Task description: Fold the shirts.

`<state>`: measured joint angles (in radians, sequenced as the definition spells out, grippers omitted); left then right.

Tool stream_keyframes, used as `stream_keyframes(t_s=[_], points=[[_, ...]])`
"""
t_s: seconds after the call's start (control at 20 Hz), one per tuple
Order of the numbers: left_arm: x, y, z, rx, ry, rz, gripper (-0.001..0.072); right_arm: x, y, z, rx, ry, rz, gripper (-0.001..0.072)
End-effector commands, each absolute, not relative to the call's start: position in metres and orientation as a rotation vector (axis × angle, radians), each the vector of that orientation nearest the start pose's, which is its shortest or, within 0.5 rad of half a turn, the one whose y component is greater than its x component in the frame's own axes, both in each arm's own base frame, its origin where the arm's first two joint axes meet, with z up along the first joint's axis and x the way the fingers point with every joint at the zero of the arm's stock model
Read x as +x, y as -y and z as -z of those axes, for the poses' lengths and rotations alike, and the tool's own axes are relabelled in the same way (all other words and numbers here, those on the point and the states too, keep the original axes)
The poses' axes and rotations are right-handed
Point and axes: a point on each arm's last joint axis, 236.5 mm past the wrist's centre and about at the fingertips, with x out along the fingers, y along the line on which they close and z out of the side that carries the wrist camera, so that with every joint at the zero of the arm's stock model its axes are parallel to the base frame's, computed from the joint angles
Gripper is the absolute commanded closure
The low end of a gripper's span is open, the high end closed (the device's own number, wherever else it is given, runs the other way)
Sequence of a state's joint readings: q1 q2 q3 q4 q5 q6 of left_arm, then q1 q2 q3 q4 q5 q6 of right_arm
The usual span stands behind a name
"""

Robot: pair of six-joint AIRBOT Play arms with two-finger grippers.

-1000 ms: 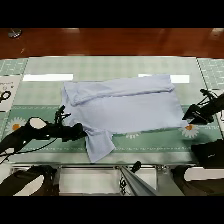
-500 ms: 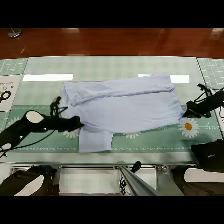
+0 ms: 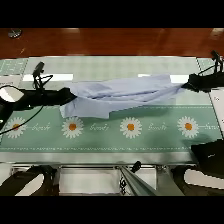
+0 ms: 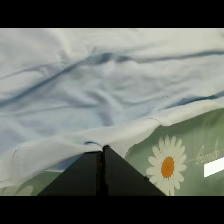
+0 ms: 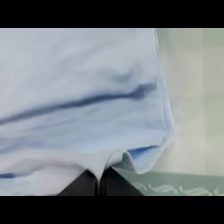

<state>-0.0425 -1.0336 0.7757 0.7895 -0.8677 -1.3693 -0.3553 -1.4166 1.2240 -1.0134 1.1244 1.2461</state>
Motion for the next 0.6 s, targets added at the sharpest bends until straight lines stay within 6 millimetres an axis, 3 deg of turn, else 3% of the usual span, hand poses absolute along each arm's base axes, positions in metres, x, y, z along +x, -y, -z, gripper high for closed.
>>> stream_keyframes(t_s=[0.0, 0.1, 0.3, 0.55], points=[[0.373, 0.101, -0.035, -0.612, -0.973, 0.285, 0.0695, 0.476, 0.029, -0.02, 0.434, -0.988, -0.13, 0.0696], [0.385, 0.089, -0.031, -0.596, -0.958, 0.266, 0.0695, 0.5, 0.022, -0.015, 0.422, -0.967, -0.136, 0.0696], [0.421, 0.093, -0.021, -0.553, -0.982, 0.299, 0.0695, 0.544, 0.012, -0.003, 0.429, -0.959, -0.153, 0.0696], [0.471, 0.096, -0.003, -0.546, -1.015, 0.326, 0.0694, 0.576, 0.021, 0.013, 0.455, -0.922, -0.116, 0.0695]])
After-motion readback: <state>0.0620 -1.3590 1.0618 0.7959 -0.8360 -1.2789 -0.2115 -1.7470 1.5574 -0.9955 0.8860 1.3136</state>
